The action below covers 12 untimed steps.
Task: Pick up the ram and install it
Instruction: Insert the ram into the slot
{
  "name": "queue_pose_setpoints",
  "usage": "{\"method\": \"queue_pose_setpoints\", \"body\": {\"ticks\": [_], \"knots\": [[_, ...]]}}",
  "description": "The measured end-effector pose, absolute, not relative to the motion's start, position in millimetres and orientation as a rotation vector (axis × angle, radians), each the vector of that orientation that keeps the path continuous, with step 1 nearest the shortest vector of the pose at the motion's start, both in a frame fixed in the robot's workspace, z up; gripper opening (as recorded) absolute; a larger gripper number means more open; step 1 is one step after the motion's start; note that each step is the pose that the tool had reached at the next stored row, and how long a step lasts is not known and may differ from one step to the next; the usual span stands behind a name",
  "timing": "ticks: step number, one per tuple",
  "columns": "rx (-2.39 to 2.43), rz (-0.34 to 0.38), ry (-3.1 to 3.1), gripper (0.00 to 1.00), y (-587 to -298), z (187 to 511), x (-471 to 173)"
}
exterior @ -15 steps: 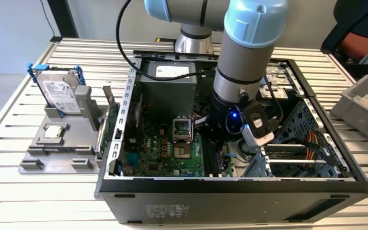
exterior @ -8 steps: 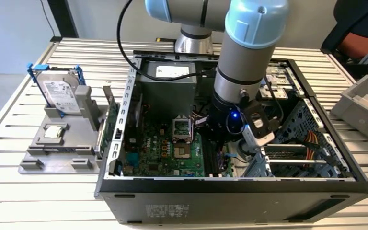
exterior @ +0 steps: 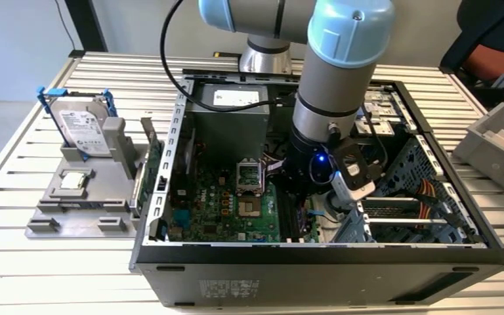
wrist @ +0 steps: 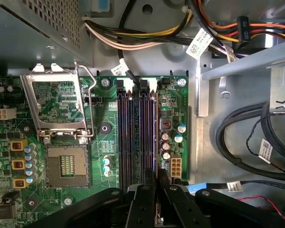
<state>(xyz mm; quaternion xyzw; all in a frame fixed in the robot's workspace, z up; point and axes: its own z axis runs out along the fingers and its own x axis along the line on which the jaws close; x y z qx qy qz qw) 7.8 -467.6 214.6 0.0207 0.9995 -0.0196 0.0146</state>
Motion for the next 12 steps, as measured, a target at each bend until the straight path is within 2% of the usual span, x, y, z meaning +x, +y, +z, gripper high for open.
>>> {"method": "queue_pose_setpoints", "body": {"ticks": [12], "knots": [[0.053, -0.076, 3.115, 0.00, -467.5, 213.1, 7.4]]}}
